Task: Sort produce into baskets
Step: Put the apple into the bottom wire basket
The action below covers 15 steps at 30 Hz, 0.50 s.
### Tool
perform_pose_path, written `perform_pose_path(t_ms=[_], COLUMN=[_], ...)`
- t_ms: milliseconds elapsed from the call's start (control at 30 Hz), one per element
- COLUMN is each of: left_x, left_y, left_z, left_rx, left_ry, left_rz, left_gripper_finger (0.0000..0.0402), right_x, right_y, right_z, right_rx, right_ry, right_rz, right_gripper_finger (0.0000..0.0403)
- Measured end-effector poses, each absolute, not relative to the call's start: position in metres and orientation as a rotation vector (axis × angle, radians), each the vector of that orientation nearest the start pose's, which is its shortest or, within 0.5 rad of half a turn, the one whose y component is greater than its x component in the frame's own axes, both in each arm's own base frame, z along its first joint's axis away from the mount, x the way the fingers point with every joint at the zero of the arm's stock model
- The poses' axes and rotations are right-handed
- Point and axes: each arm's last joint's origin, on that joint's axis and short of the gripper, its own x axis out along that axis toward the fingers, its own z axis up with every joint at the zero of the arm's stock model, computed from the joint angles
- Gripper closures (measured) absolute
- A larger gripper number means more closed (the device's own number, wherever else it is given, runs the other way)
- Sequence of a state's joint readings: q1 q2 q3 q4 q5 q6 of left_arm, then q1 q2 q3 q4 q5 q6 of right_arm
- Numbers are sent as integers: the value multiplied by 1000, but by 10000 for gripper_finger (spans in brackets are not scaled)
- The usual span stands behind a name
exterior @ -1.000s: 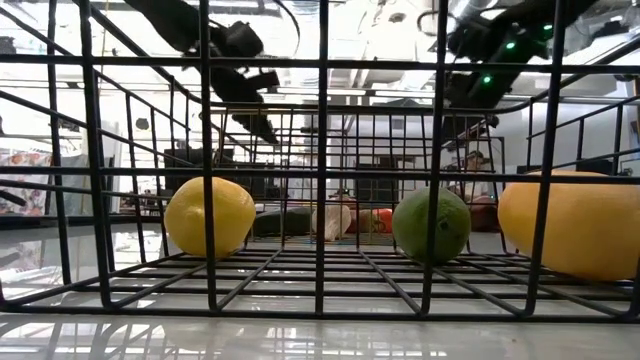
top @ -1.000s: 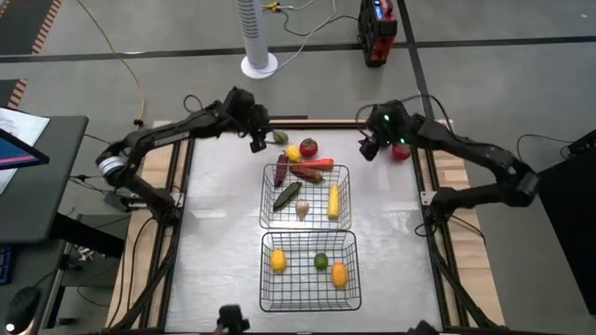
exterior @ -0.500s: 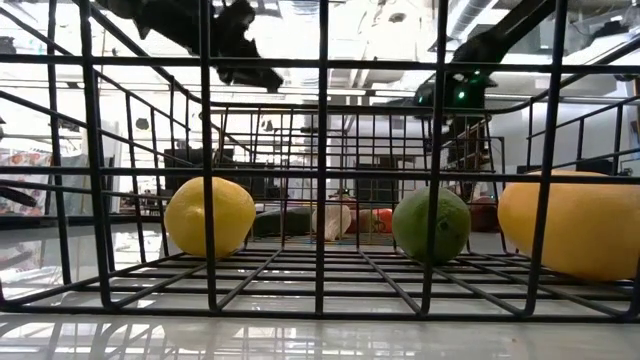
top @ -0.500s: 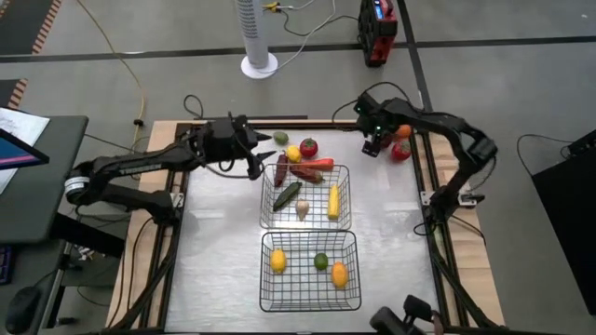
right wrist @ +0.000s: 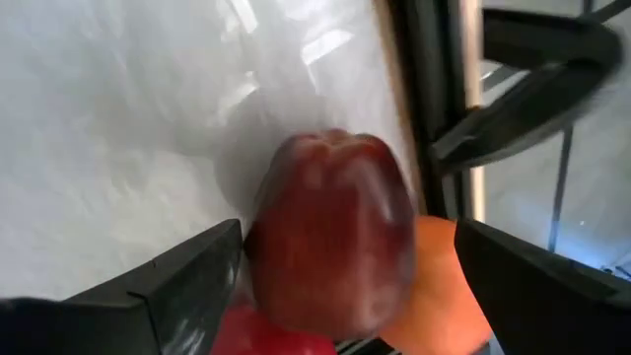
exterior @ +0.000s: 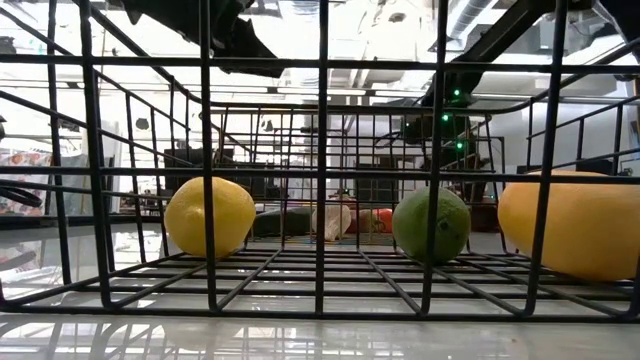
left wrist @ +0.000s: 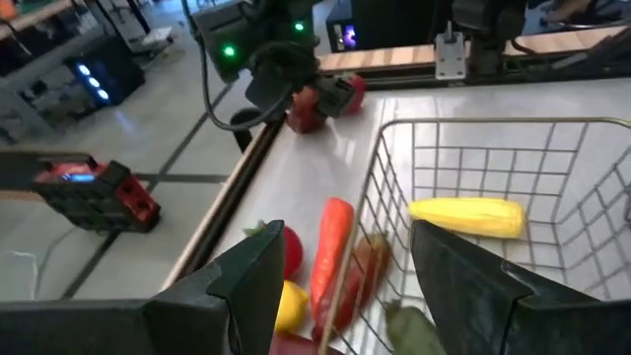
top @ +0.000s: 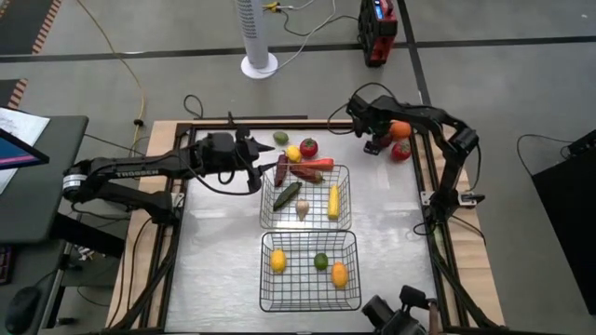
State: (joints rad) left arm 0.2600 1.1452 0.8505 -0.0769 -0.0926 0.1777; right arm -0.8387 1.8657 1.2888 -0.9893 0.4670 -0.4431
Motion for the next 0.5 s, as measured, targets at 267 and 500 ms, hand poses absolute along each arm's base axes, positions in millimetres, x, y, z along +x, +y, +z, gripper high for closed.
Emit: perform_pose_path(t_ms=[267,500], left_x=[244,244], left_y=[64,65], left_z=[293,294], left_rx=[110,126], left_ry=[401,401], left_rz=[304,308], left_gripper_finger=[194,194], right_x=[202,204], right_y=[-267,-264], right_z=[148,154], right_rx=[153,149], right_ry=[1928,1911], right_rz=[-543,-578], right_gripper_finger=[7,47])
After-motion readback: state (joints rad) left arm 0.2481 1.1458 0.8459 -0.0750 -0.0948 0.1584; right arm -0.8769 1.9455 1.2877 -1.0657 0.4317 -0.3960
